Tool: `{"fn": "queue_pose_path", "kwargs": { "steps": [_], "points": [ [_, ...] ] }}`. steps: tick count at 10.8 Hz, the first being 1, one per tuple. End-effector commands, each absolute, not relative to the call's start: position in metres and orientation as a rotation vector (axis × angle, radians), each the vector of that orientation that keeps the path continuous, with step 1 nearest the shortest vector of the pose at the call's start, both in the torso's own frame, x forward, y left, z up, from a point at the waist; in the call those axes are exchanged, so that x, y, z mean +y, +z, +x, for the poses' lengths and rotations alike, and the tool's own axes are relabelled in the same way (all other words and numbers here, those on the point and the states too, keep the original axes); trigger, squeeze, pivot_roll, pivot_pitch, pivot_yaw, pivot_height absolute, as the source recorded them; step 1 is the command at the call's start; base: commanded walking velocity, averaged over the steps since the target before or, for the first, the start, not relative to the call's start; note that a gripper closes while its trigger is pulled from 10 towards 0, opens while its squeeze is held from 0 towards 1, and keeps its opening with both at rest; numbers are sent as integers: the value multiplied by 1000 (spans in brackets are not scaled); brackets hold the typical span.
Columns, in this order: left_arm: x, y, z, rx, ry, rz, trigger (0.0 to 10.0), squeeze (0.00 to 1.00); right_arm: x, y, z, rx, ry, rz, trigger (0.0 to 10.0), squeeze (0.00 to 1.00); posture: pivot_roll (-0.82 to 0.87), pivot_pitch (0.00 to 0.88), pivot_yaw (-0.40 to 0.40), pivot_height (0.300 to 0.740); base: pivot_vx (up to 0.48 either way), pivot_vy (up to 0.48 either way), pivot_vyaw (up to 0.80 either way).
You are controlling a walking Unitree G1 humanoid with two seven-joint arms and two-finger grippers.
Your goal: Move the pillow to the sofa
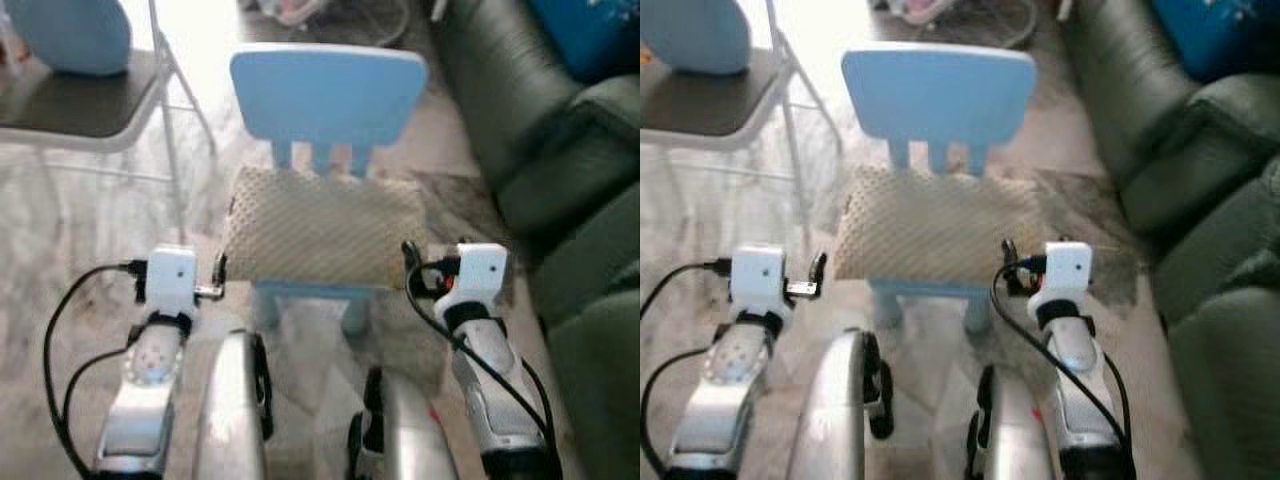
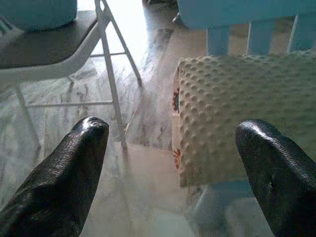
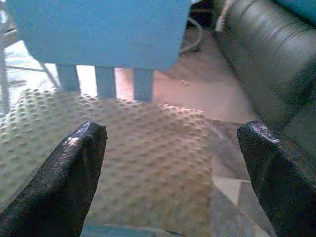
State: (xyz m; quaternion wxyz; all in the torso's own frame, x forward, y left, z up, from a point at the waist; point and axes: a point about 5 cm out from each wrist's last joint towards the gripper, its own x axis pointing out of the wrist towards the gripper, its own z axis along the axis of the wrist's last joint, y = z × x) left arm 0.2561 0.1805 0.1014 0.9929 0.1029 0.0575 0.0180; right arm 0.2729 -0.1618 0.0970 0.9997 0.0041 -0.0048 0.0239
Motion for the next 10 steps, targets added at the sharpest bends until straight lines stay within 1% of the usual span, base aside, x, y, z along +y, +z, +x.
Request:
{"fn": "queue_pose_path", "kwargs": {
  "steps": [1, 5, 8, 10],
  "points": [
    [180, 102, 256, 115, 37, 217, 10000, 0, -166, 96, 271, -2, 42, 11, 10000, 0, -7, 278, -31, 640, 0, 0, 0],
    [180, 99, 257, 128, 38, 207, 10000, 0, -162, 97, 271, -6, 67, 22, 10000, 0, -13, 281, -30, 640, 0, 0, 0],
    [180, 99, 258, 126, 50, 206, 10000, 0, -161, 96, 272, -3, 75, 26, 10000, 0, -13, 280, -32, 600, 0, 0, 0],
    [181, 102, 261, 121, 74, 198, 10000, 0, -160, 97, 272, -6, 87, 29, 10000, 0, -12, 282, -32, 555, 0, 0, 0]
  ]
}}
